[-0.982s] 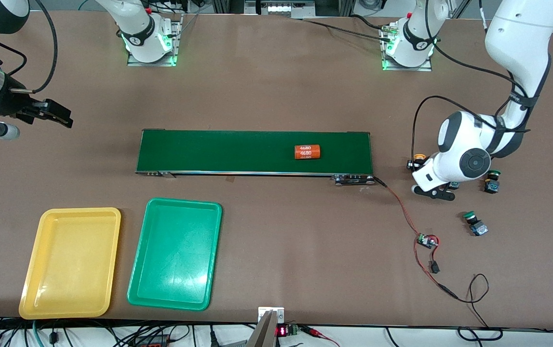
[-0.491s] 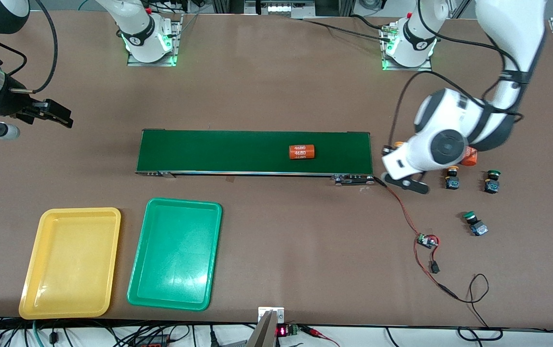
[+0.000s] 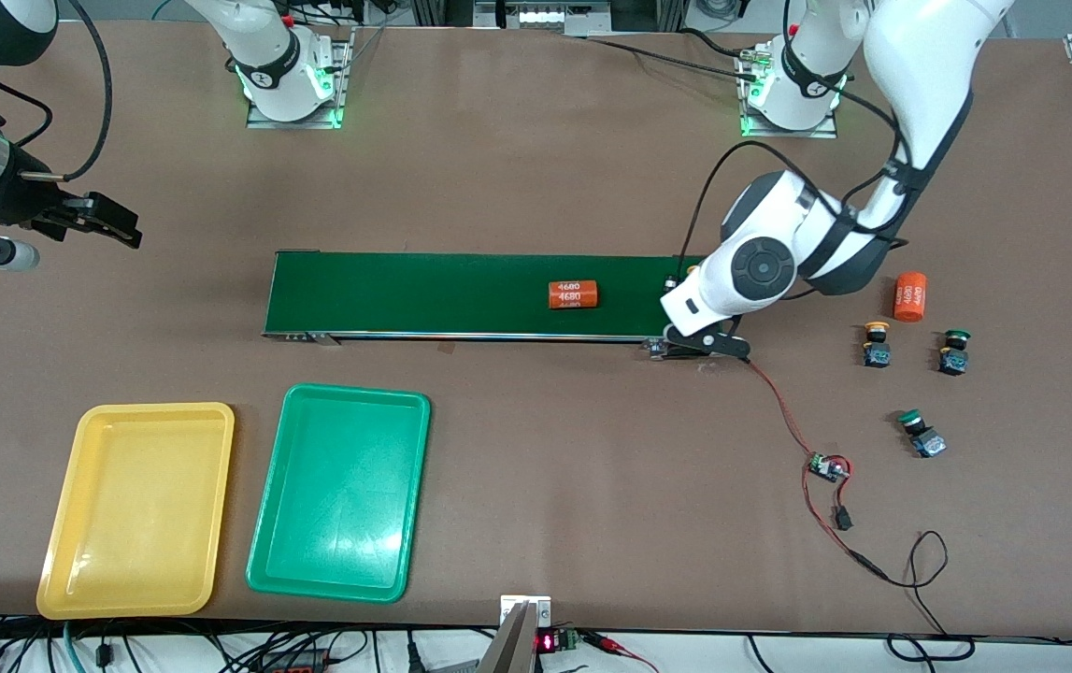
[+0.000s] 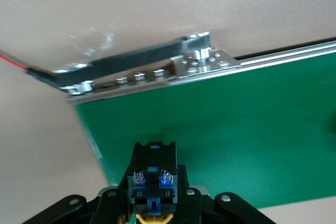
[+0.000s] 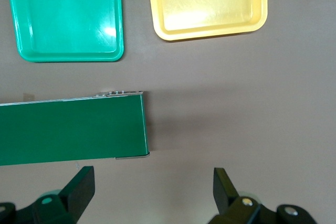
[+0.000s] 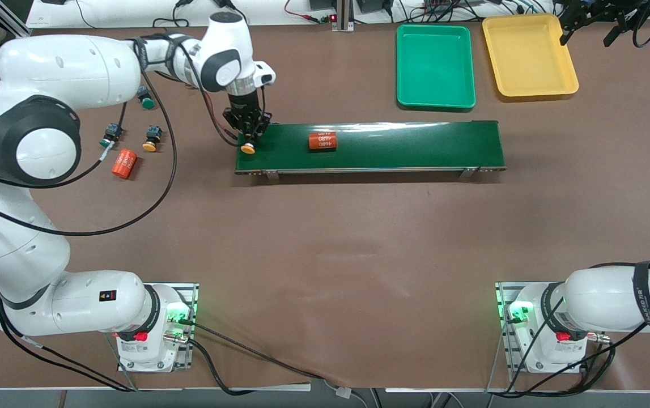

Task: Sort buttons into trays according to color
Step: 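Set the orange-ringed button on the conveyor with the left gripper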

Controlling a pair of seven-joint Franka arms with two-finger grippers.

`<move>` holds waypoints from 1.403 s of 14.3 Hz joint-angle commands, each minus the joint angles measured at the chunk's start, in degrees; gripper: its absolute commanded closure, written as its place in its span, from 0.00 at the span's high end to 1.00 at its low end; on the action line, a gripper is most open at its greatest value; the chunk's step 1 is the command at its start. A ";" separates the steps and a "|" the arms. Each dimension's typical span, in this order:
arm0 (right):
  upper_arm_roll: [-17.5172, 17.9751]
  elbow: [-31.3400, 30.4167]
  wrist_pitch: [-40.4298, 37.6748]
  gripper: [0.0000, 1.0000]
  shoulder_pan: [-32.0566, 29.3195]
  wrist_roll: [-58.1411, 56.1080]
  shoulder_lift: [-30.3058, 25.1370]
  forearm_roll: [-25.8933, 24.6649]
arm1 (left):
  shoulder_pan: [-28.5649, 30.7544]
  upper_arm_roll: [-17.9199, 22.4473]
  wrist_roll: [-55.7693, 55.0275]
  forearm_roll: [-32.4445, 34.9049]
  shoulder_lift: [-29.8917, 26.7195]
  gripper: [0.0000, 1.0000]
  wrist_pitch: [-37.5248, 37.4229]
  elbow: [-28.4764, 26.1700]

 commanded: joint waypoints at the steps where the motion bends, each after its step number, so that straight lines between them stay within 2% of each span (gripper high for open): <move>1: 0.20 0.70 -0.25 1.00 -0.17 -0.25 0.29 0.58 | -0.43 -0.34 -3.04 0.23 0.31 0.45 0.05 0.29; 2: 0.20 0.70 -0.25 1.00 -0.17 -0.25 0.29 0.58 | -0.25 -0.34 -4.53 0.32 0.22 0.99 -0.30 0.47; 5: 0.20 0.70 -0.25 1.00 -0.17 -0.25 0.29 0.58 | 0.89 -0.52 -6.74 0.32 -1.61 1.00 -1.96 2.83; 8: 0.20 0.70 -0.25 1.00 -0.26 -0.25 0.29 0.58 | 1.59 -0.08 -5.78 0.32 -1.80 1.00 -16.15 13.00; 10: 0.20 0.70 -0.34 1.00 -0.35 -0.33 0.29 0.58 | 3.25 0.19 -5.77 0.75 -1.19 1.00 -20.59 18.73; 14: 0.20 0.70 -0.17 1.00 -0.35 -0.25 0.29 0.23 | 8.00 0.54 -5.69 2.59 -0.40 1.00 -20.60 19.45; 17: 0.20 0.79 -0.08 1.00 -0.17 -0.25 0.99 0.14 | 11.16 0.63 -5.25 9.18 1.27 1.00 -23.50 19.01; 20: 0.29 0.79 -0.08 1.00 0.00 -0.25 1.34 0.14 | 16.69 0.71 5.79 12.34 3.90 1.00 -22.89 19.01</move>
